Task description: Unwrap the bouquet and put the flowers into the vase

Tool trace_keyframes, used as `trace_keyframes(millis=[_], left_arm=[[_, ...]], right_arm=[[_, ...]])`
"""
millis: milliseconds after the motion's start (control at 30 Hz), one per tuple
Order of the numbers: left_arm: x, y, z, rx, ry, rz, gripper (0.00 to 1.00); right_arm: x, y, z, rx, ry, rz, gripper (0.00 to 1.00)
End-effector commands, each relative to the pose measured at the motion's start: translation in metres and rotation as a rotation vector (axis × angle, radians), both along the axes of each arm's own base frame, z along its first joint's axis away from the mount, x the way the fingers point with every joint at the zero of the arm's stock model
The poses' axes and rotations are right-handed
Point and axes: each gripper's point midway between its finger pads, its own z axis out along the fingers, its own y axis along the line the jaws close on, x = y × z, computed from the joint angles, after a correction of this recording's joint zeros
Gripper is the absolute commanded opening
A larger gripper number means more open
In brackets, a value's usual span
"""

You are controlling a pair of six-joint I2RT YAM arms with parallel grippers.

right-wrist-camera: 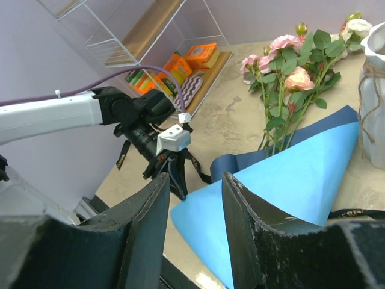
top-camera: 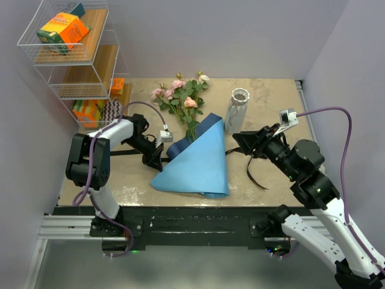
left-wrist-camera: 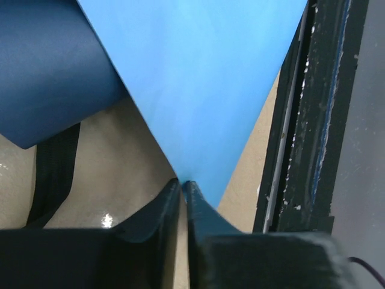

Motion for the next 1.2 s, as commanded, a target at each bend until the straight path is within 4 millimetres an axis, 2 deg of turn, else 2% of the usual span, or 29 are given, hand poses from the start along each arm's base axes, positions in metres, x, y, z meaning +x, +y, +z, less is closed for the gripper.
trace_keyframes(millis=[0, 267, 500, 600, 633, 667, 733, 767, 833, 867, 1033, 1167], left_arm=[[0.0, -0.01, 0.023, -0.069, -0.032, -0.017, 0.0], [-0.018, -0.026, 0.045, -0.12, -0.026, -0.068, 0.0], [-0.032, -0.037, 0.046, -0.133, -0.001, -0.109, 0.0], [-0.038, -0.06, 0.069, -0.17, -0.018, -0.155, 0.0], [-0.045, -0.075, 0.078, -0.188, -0.036, -0.2, 0.0], [-0.042, -0.087, 0.095, -0.198, -0.058, -0.191, 0.0], [-0.045, -0.113, 0.114, -0.239, -0.117, -0.237, 0.0], [-0.042, -0.125, 0.13, -0.251, -0.124, -0.22, 0.0], [-0.049, -0.148, 0.145, -0.283, -0.148, -0.264, 0.0], [-0.046, -0.16, 0.152, -0.286, -0.149, -0.265, 0.0], [-0.058, -0.208, 0.154, -0.295, -0.143, -0.33, 0.0], [-0.067, -0.25, 0.153, -0.297, -0.123, -0.344, 0.0]], right_arm=[[-0.004, 0.002, 0.021, 0.05, -0.047, 0.019, 0.44], [-0.006, 0.0, 0.023, 0.055, -0.049, 0.017, 0.43], [-0.009, -0.004, 0.025, 0.062, -0.054, 0.008, 0.39], [-0.01, -0.006, 0.026, 0.058, -0.053, -0.001, 0.4], [-0.01, -0.007, 0.027, 0.058, -0.057, -0.006, 0.4], [-0.01, -0.009, 0.029, 0.059, -0.06, -0.012, 0.4], [-0.01, -0.01, 0.03, 0.059, -0.062, -0.016, 0.4], [-0.01, -0.011, 0.031, 0.058, -0.063, -0.021, 0.4], [-0.01, -0.014, 0.034, 0.059, -0.066, -0.036, 0.4], [-0.012, -0.015, 0.036, 0.059, -0.07, -0.04, 0.4], [-0.016, -0.031, 0.042, 0.049, -0.075, -0.095, 0.41], [-0.02, -0.044, 0.057, 0.04, -0.102, -0.142, 0.43]])
